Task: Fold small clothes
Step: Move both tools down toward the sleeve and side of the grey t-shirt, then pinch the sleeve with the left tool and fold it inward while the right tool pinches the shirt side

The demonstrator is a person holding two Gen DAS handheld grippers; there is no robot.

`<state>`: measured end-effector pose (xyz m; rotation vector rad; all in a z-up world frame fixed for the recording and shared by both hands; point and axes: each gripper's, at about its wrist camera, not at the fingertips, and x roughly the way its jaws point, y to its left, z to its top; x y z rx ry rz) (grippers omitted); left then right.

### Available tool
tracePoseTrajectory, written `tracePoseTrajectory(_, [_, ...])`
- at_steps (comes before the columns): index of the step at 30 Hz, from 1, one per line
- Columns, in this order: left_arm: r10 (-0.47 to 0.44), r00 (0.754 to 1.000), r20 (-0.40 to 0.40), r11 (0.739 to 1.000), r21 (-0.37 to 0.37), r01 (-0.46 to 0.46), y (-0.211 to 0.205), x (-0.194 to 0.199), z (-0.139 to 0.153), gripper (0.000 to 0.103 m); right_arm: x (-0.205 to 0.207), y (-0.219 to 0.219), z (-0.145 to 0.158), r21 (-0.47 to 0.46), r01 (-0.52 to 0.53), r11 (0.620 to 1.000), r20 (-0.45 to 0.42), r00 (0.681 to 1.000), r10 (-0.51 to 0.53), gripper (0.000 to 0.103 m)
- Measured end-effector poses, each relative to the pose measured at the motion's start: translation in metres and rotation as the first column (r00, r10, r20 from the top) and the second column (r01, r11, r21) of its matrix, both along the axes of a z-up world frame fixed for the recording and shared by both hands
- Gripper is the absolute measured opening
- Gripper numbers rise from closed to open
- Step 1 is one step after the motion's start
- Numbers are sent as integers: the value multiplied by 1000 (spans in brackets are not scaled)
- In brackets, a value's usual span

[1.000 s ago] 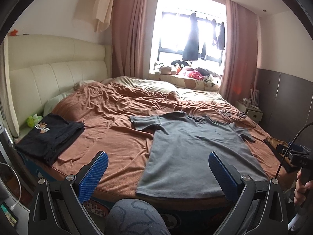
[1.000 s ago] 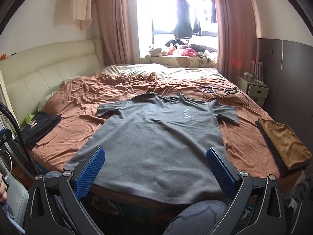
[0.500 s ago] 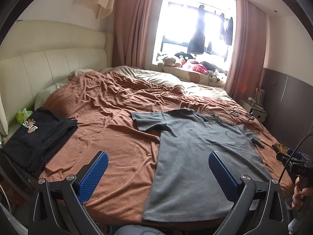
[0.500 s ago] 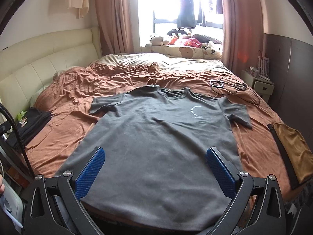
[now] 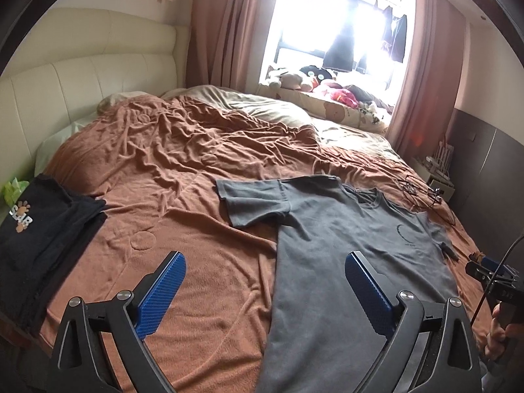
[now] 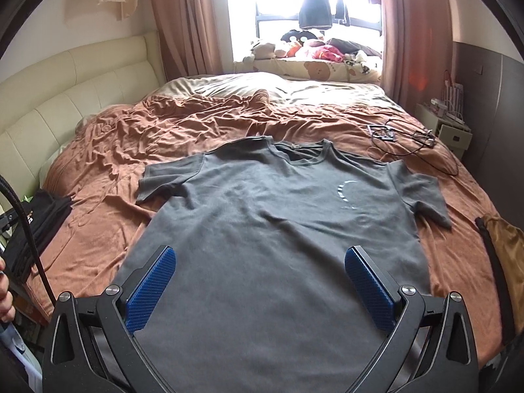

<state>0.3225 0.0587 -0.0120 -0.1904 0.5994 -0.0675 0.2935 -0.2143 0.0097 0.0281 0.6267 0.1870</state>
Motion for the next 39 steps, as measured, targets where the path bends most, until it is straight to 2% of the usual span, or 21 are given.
tracePoseTrajectory(12, [10, 994, -112, 999, -46, -15, 19, 113, -27, 81, 102, 12, -3, 37, -15, 999, -48, 999, 16, 103])
tracePoseTrajectory(22, [12, 984, -180, 991, -128, -35, 32, 190, -51, 80, 172, 28, -16, 98, -60, 993, -79, 995, 68, 103])
tracePoseTrajectory(24, [15, 979, -201, 989, -142, -44, 35, 206, -60, 73, 186, 34, -20, 95, -77, 993, -82, 993, 84, 103])
tracePoseTrajectory(28, [29, 967, -255, 983, -166, -73, 42, 238, -80, 65, 216, 43, -31, 109, -102, 989, -102, 988, 113, 103])
tracePoseTrajectory(29, [30, 961, -273, 981, -178, -81, 45, 247, -87, 61, 223, 45, -34, 115, -106, 988, -107, 987, 119, 102])
tracePoseTrajectory(31, [30, 950, -310, 972, -214, -101, 51, 260, -102, 56, 237, 50, -42, 137, -120, 983, -127, 982, 138, 86])
tracePoseTrajectory(33, [38, 938, -345, 962, -240, -127, 58, 272, -117, 50, 253, 56, -51, 151, -131, 980, -158, 975, 154, 76])
tracePoseTrajectory(36, [32, 921, -387, 947, -282, -152, 64, 287, -138, 48, 275, 65, -63, 178, -144, 974, -187, 966, 177, 70])
tracePoseTrajectory(39, [19, 913, -408, 940, -304, -155, 67, 299, -154, 48, 298, 73, -76, 222, -156, 963, -222, 953, 205, 56])
